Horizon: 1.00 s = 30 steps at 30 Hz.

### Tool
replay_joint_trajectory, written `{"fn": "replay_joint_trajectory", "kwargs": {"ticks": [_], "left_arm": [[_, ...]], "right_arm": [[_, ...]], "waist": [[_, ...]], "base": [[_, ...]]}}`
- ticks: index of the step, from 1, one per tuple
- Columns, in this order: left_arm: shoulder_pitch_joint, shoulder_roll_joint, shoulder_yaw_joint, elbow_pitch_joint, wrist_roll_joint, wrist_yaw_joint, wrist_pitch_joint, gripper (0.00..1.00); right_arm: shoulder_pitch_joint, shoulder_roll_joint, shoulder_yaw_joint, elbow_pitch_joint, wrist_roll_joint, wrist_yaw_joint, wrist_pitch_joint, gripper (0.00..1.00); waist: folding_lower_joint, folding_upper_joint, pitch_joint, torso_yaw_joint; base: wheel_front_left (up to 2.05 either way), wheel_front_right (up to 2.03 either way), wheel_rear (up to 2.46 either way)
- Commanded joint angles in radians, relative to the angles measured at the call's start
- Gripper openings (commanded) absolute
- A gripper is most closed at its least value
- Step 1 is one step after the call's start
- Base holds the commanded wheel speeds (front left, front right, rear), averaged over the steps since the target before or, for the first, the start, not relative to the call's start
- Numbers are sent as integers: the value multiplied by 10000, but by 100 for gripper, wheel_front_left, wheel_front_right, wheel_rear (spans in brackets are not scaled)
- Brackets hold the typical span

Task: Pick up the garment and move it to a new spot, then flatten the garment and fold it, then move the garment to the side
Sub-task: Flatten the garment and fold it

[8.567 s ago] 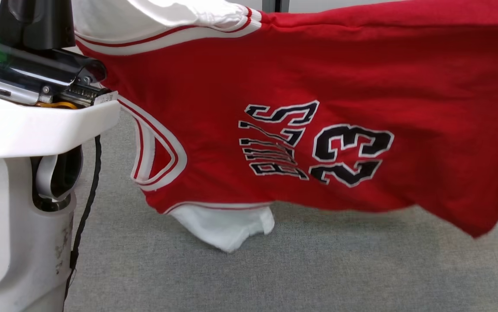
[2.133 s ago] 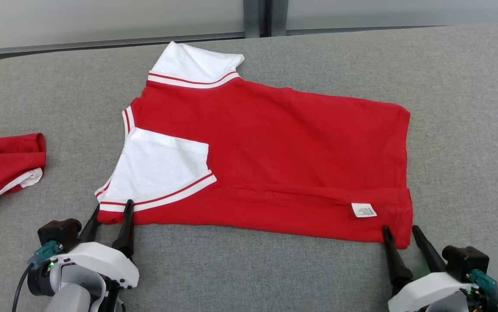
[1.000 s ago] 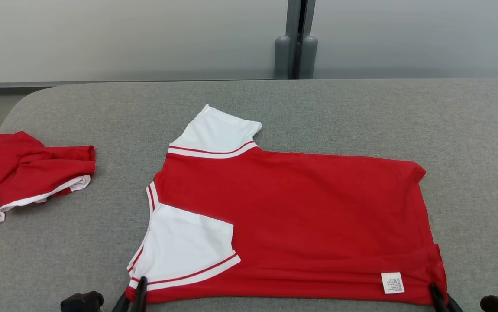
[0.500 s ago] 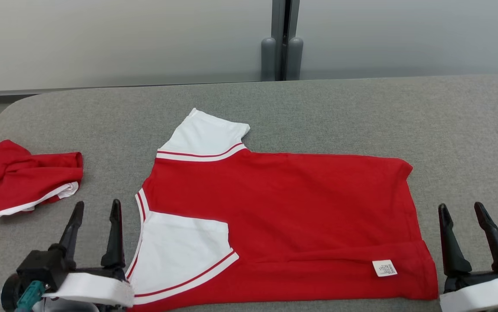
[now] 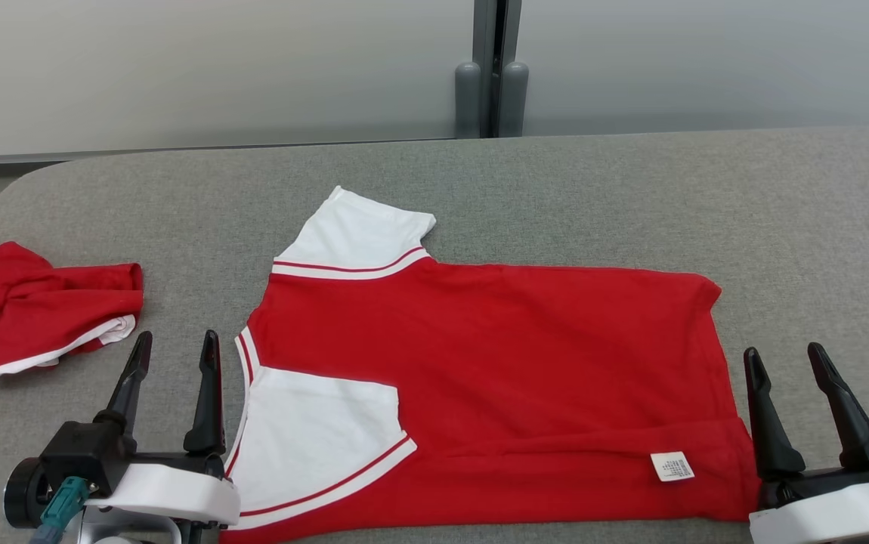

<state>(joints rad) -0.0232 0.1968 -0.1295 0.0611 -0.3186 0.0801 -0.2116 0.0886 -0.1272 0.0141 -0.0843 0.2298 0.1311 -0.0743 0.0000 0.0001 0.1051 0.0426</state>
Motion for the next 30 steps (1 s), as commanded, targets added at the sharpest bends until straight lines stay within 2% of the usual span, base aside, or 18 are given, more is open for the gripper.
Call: {"fn": "replay_joint_trajectory", "kwargs": {"ticks": [1,8,13,15,19,21,30], "left_arm": [[33,-4,-22,10,-46,31,-30,100],[-520,-55,-184,160,-97,-118,-70,100],[-2089,-117,-479,1039,-247,-661,147,100],[-3498,-217,-576,1928,-457,-1059,345,100],[-5423,-272,-677,3509,-600,-1473,503,100],[-5871,-298,-677,3876,-691,-1540,548,100],[-9121,-86,-1196,7543,-934,-2023,1151,100]], "right_arm": [[83,-6,-24,-37,34,-7,11,100],[-89,8,-110,-63,69,-7,61,100],[-414,42,-76,-108,93,-7,120,100],[-791,-6,96,-144,75,-5,202,100],[-1368,-43,286,-54,20,-5,91,100],[-1519,-35,362,-36,27,-5,37,100],[-2375,118,792,584,175,-5,-445,100]], "waist": [[0,-1,61,49],[0,-1,355,145],[0,-1,1024,97],[0,-1,1740,-106],[0,-1,2586,-512],[0,-1,2801,-642],[0,-1,3877,-1466]], "base": [[0,0,0],[0,0,0],[0,0,0],[0,0,0],[0,0,0],[0,0,0],[0,0,0]]}}
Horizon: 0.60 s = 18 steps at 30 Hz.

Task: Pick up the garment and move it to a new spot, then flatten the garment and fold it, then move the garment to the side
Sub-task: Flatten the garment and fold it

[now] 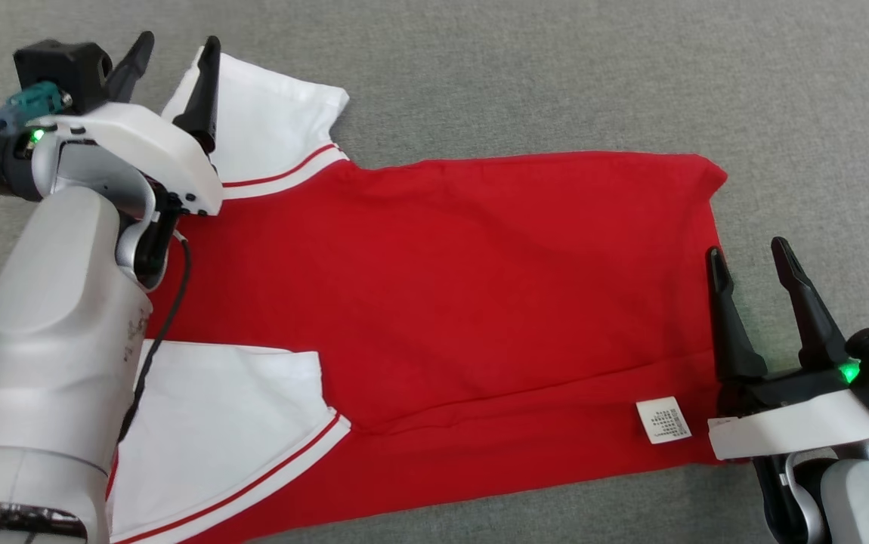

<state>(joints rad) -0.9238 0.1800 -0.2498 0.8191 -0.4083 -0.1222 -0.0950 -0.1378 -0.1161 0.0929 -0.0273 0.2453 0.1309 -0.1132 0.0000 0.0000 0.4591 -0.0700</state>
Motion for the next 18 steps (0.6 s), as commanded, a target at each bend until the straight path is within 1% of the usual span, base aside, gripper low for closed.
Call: {"fn": "replay_joint_trajectory", "kwargs": {"ticks": [1,5,7,8,9,10,14,18], "left_arm": [[-366,133,-75,368,-48,-30,119,100],[-1126,245,-202,1792,-295,-67,775,100],[-1442,375,-268,2432,-214,-32,1103,100],[-1548,346,-266,2696,-280,-37,1236,100],[-1645,347,-279,2904,-297,-43,1273,46],[-1700,339,-319,3059,-290,-50,1253,0],[-1995,232,-424,3330,-364,-75,817,0],[-2241,133,-540,3488,-465,-96,433,0]], "right_arm": [[-175,16,45,81,37,-3,-95,100],[-375,21,170,320,111,-3,-237,100],[-447,1,193,408,122,-3,-304,100],[-496,-16,193,440,143,-3,-310,100],[-532,-35,153,485,166,-3,-309,100],[-565,-58,104,527,185,-3,-307,100],[-887,-161,-176,628,313,-3,-279,100],[-1585,-443,-332,1009,586,-3,-30,100]], "waist": [[0,0,400,-410],[0,0,596,-583],[0,0,632,-624],[0,0,644,-639],[0,0,655,-643],[0,0,661,-639],[0,0,640,-563],[0,0,609,-368]], "base": [[0,0,0],[0,0,0],[0,0,0],[0,0,0],[0,0,0],[0,0,0],[0,0,0],[0,0,0]]}}
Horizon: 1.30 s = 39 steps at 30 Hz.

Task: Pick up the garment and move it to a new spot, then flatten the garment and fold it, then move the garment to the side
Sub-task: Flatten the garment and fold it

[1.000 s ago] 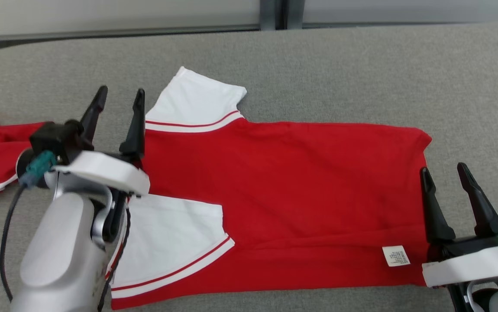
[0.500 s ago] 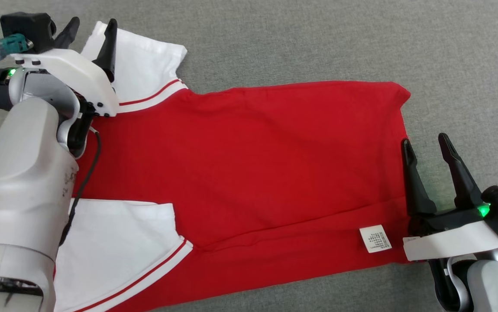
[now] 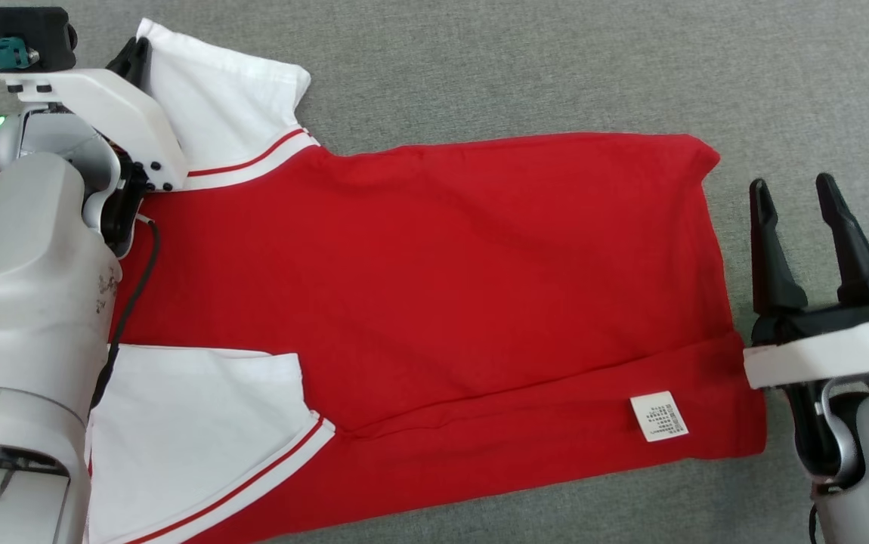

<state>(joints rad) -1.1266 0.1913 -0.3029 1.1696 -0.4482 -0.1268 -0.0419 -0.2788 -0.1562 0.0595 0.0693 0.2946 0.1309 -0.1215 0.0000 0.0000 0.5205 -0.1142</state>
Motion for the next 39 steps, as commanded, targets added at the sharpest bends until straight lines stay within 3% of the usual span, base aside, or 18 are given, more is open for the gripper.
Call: {"fn": "replay_joint_trajectory", "kwargs": {"ticks": [1,9,15,16,17,18,19,24,39], "left_arm": [[-279,-20,-51,1,-78,-51,-145,0],[-539,-401,-655,-443,-548,-36,-780,0],[-281,-389,-1141,-814,-1112,-37,-1238,0],[-241,-367,-1205,-876,-1206,-37,-1321,0],[-191,-331,-1259,-946,-1321,-37,-1414,0],[-191,-331,-1259,-946,-1321,-37,-1414,0],[-126,-299,-1310,-1004,-1412,-38,-1489,0],[221,-173,-1565,-1392,-1796,-37,-1893,0],[1460,358,-1157,-3647,-2000,-20,-2244,0]], "right_arm": [[-388,-155,22,188,131,-3,108,100],[-2297,-1015,899,2155,957,-3,846,100],[-2573,-1552,1570,3105,1586,-3,1890,100],[-2524,-1618,1686,3158,1724,-3,2094,47],[-2460,-1692,1778,3217,1810,-2,2312,23],[-2460,-1692,1778,3217,1810,-2,2312,23],[-2398,-1731,1842,3210,1959,-2,2470,0],[-2082,-2112,1908,2812,2332,-9,2966,0],[-1844,-1931,535,1640,1939,-11,1583,0]], "waist": [[0,0,16,152],[0,0,246,833],[0,0,137,1139],[0,0,105,1160],[0,0,65,1177],[0,0,65,1177],[0,0,25,1196],[0,0,-192,1333],[0,0,-898,1556]], "base": [[0,0,0],[0,0,0],[0,0,0],[0,0,0],[0,0,0],[0,0,0],[0,0,0],[0,0,0],[0,0,0]]}}
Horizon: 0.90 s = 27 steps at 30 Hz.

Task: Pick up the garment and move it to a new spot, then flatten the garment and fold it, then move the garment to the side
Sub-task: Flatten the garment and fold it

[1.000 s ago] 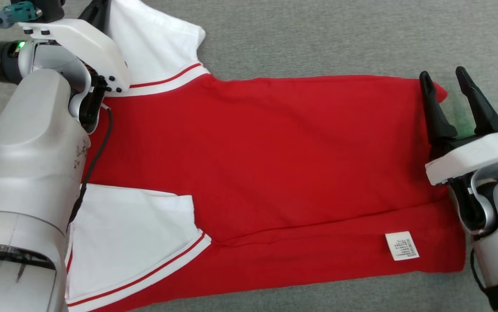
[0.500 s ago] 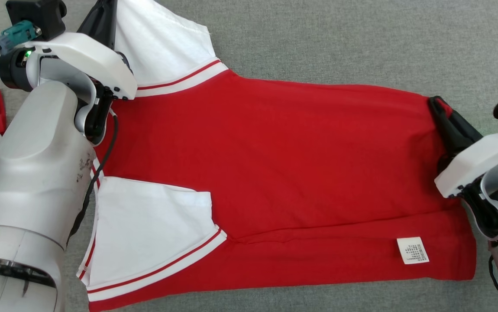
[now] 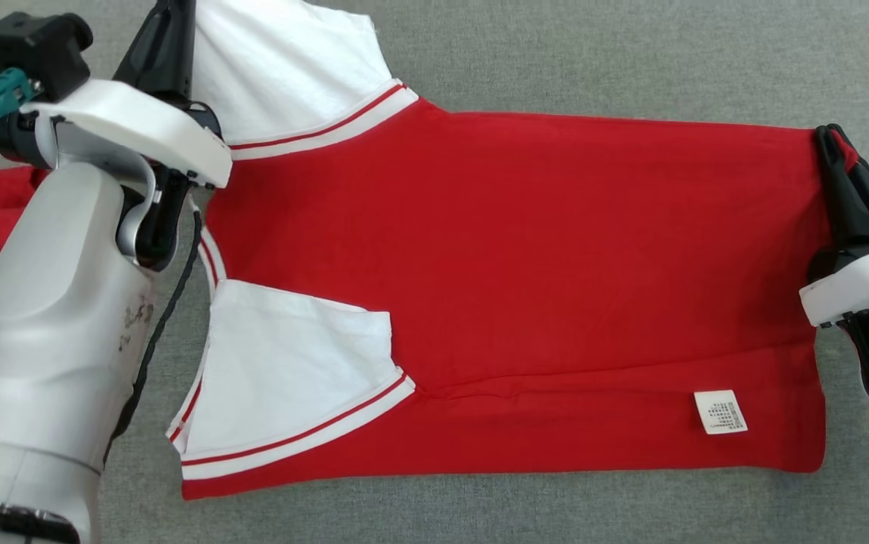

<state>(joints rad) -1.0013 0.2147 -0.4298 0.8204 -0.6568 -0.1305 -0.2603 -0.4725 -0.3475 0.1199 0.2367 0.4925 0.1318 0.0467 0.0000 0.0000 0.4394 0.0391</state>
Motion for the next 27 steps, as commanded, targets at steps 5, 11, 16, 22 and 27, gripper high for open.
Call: {"fn": "replay_joint_trajectory", "kwargs": {"ticks": [5,11,16,22,27], "left_arm": [[1429,237,674,-1639,163,106,-56,0],[4071,481,1344,-3922,148,532,-56,0],[6581,593,1572,-5547,-313,1122,245,0],[9161,593,1661,-7072,-1039,1826,993,0],[9872,551,1493,-7350,-1252,2034,1415,0]], "right_arm": [[452,106,-160,-147,52,-21,-228,0],[1657,348,-409,-731,551,-19,-571,0],[2799,546,-415,-920,838,-21,-587,0],[3661,724,-437,-567,1064,-21,-772,0],[3870,677,-402,-305,1041,-19,-924,0]], "waist": [[0,0,-425,60],[0,0,-829,136],[0,0,-1118,119],[0,0,-1373,151],[0,0,-1488,191]], "base": [[0,0,0],[0,0,0],[0,0,0],[0,0,0],[0,0,0]]}}
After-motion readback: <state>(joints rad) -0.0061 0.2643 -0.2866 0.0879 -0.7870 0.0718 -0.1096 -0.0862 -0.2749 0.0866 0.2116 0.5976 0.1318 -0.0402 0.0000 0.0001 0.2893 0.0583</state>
